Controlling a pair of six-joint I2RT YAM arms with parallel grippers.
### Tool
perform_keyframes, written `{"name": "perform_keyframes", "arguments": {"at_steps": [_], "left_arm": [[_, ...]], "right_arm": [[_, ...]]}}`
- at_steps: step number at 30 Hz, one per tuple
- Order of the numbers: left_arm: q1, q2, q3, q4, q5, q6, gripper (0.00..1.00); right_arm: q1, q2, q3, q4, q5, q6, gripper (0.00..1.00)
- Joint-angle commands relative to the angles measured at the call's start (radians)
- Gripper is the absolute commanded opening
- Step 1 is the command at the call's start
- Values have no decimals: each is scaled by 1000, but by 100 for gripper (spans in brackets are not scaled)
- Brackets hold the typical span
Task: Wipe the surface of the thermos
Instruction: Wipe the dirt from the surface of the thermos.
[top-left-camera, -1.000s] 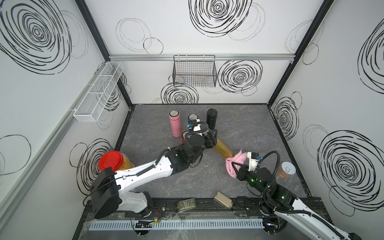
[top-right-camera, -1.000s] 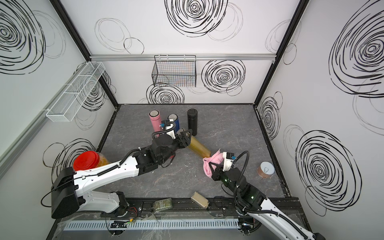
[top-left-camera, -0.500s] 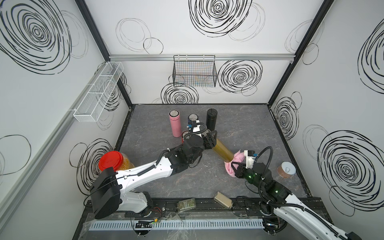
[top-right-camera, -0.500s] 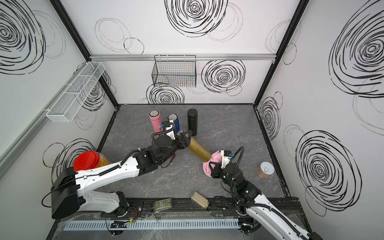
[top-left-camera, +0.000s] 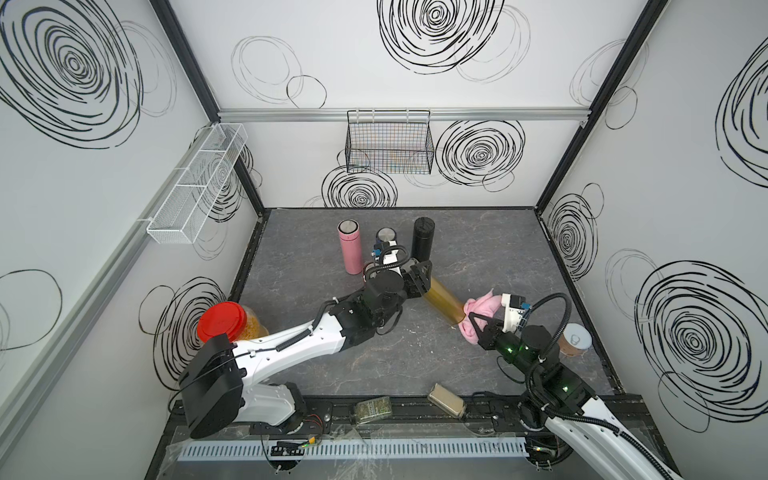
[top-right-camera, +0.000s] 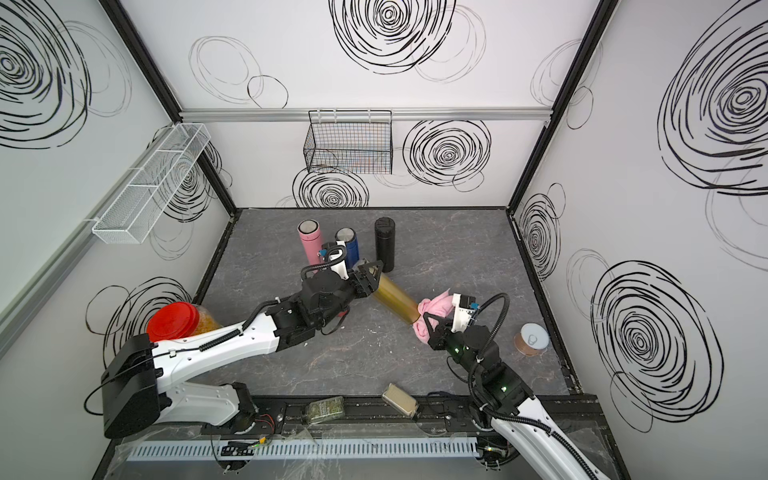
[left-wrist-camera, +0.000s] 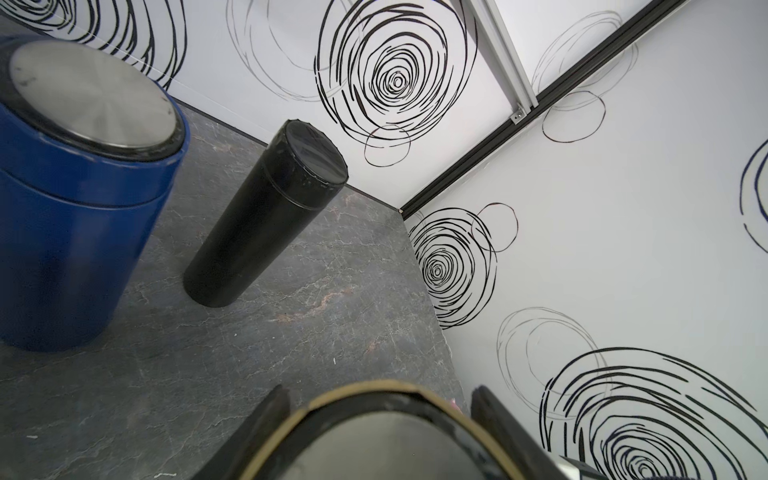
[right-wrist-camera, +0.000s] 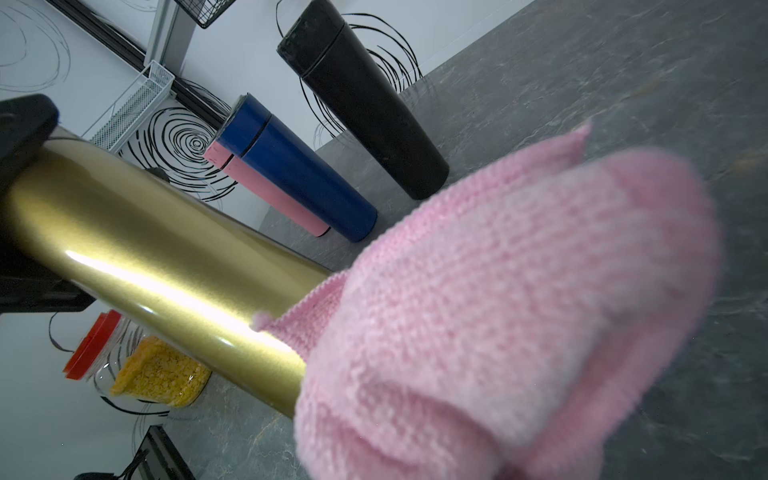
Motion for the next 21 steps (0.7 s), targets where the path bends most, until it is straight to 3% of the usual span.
{"name": "perform_keyframes", "arguments": {"at_steps": [1, 6, 15, 18, 21], "left_arm": [[11, -28, 6, 140, 11, -34, 0], [14, -20, 7, 161, 24, -46, 0], [13, -5, 6, 161, 53, -52, 0], [13, 1, 4, 171, 56, -55, 0], [13, 16, 11, 184, 67, -58, 0]], "right_arm": [[2, 58, -49, 162, -159, 49, 0], [44, 55, -137, 233, -174, 119, 0], [26, -245, -102, 63, -23, 24, 0], [-6, -192, -92, 100, -79, 8, 0], [-3, -67, -148, 277, -183, 40, 0]]}}
